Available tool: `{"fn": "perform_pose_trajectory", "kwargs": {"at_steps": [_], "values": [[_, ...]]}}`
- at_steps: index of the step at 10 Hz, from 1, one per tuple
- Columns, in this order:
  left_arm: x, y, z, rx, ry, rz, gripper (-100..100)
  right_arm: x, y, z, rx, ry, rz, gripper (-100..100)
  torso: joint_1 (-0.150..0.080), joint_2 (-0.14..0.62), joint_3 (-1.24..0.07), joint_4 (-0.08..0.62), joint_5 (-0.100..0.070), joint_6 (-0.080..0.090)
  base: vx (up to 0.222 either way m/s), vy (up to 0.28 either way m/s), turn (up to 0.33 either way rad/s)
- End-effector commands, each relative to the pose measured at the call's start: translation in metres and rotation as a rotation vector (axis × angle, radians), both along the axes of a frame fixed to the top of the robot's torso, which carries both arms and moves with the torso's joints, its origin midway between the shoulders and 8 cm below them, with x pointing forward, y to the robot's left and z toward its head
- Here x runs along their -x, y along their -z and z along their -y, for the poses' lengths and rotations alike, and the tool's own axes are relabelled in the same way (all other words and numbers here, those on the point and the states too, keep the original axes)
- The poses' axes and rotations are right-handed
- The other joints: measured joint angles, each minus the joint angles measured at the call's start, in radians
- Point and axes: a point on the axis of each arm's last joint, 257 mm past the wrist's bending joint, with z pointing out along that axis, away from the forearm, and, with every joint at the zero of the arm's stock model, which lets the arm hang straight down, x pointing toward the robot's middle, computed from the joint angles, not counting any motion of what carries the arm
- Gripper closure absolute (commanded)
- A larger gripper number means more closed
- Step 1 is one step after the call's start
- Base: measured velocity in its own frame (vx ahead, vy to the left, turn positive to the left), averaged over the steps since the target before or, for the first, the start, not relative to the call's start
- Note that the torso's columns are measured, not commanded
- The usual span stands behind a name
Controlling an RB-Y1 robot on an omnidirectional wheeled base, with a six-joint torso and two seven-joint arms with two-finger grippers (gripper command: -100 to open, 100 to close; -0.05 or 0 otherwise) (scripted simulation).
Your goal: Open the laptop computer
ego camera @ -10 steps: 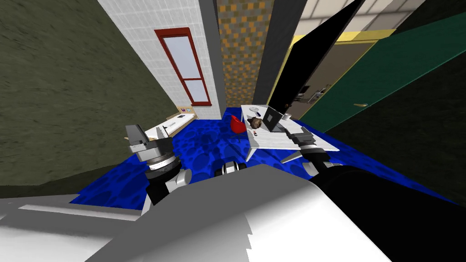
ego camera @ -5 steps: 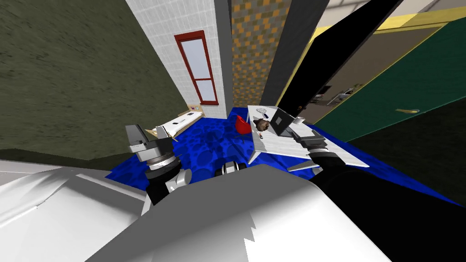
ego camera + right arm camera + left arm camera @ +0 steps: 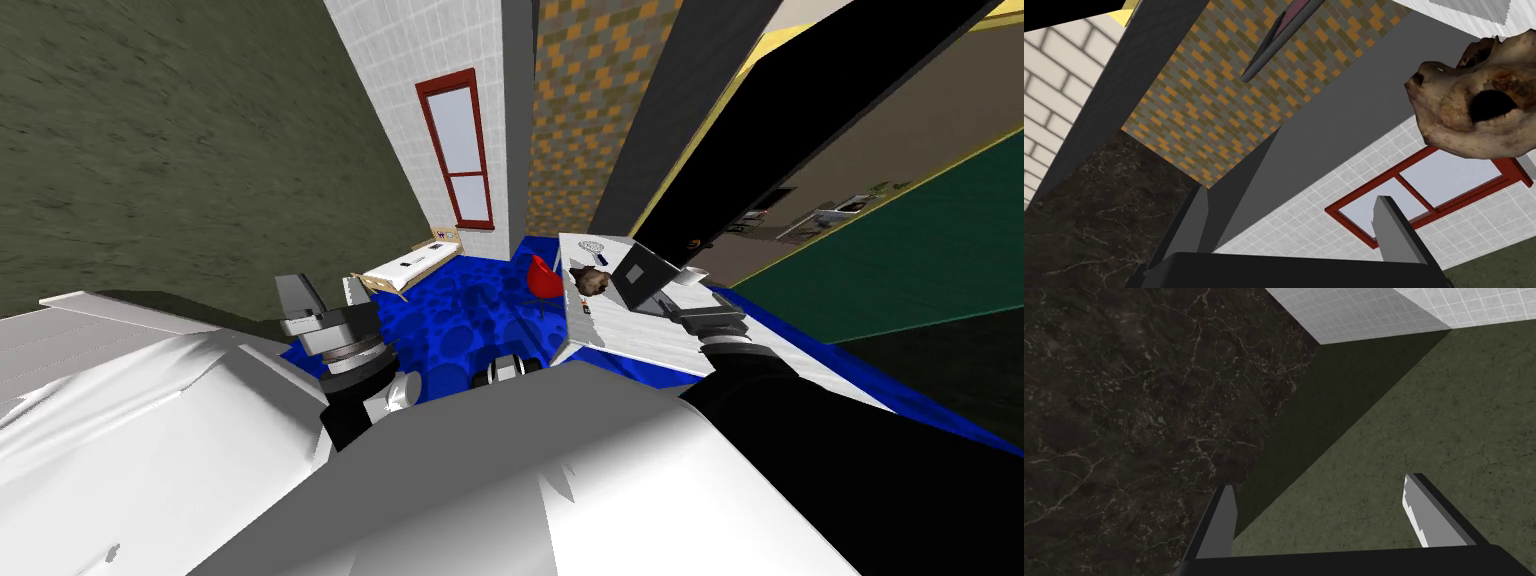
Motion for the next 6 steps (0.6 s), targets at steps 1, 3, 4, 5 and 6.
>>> {"fn": "perform_pose_trajectory", "kwargs": {"at_steps": [1, 3, 4, 5, 6], "values": [[0.0, 0.0, 0.0, 0.0, 0.0, 0.0, 0, 0.021, 0.005, 0.024, 0.079, 0.072, -0.08, -100, -0.001, -0.002, -0.001, 0.0, 0.0, 0.0, 0.04, -0.038, 0.113], [0.0, 0.0, 0.0, 0.0, 0.0, 0.0, 0, 0.05, 0.01, 0.049, 0.164, 0.156, -0.178, -100, 0.0, 0.0, 0.0, 0.0, 0.0, 0.0, 0.04, -0.038, 0.245], [0.0, 0.0, 0.0, 0.0, 0.0, 0.0, 0, 0.064, 0.011, 0.06, 0.202, 0.192, -0.224, -100, 0.0, -0.001, -0.001, 0.0, 0.0, 0.0, 0.051, -0.054, 0.306], [0.0, 0.0, 0.0, 0.0, 0.0, 0.0, 0, 0.077, 0.013, 0.069, 0.237, 0.225, -0.268, -100, -0.001, -0.001, -0.001, 0.0, 0.0, 0.0, 0.051, -0.06, 0.233], [0.0, 0.0, 0.0, 0.0, 0.0, 0.0, 0, 0.089, 0.013, 0.077, 0.268, 0.254, -0.307, -100, -0.001, -0.001, -0.001, 0.0, 0.0, 0.001, 0.045, -0.056, 0.202]]}}
